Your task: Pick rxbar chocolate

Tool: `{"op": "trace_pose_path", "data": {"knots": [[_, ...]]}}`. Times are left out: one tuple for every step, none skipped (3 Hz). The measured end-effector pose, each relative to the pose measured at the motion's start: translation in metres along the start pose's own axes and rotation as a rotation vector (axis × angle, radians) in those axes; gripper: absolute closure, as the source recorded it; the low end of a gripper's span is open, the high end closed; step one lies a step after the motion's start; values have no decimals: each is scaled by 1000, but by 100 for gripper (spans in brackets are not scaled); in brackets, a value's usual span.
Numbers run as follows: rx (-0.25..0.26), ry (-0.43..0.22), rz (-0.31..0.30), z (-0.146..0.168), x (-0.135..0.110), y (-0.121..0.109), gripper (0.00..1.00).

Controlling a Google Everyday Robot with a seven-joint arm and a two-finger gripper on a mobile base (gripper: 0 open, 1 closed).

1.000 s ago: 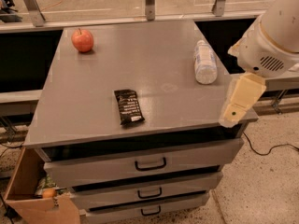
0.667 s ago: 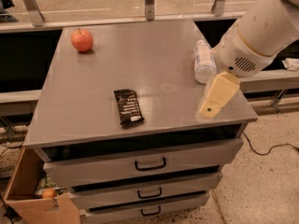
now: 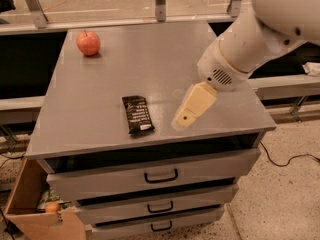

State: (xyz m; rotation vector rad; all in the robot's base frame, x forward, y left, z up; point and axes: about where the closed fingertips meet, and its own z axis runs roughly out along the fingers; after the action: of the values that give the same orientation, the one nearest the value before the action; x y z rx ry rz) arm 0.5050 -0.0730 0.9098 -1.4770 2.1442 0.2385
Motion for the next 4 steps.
{"op": "trace_pose_path", "data": {"knots": [[-19,-31,23,29,-12,7,0],[-39,-52,32,60,-25,13,0],[-58,-70,34,86,-40,17,0],[-79,-90,35,112,-54,25,0]]}}
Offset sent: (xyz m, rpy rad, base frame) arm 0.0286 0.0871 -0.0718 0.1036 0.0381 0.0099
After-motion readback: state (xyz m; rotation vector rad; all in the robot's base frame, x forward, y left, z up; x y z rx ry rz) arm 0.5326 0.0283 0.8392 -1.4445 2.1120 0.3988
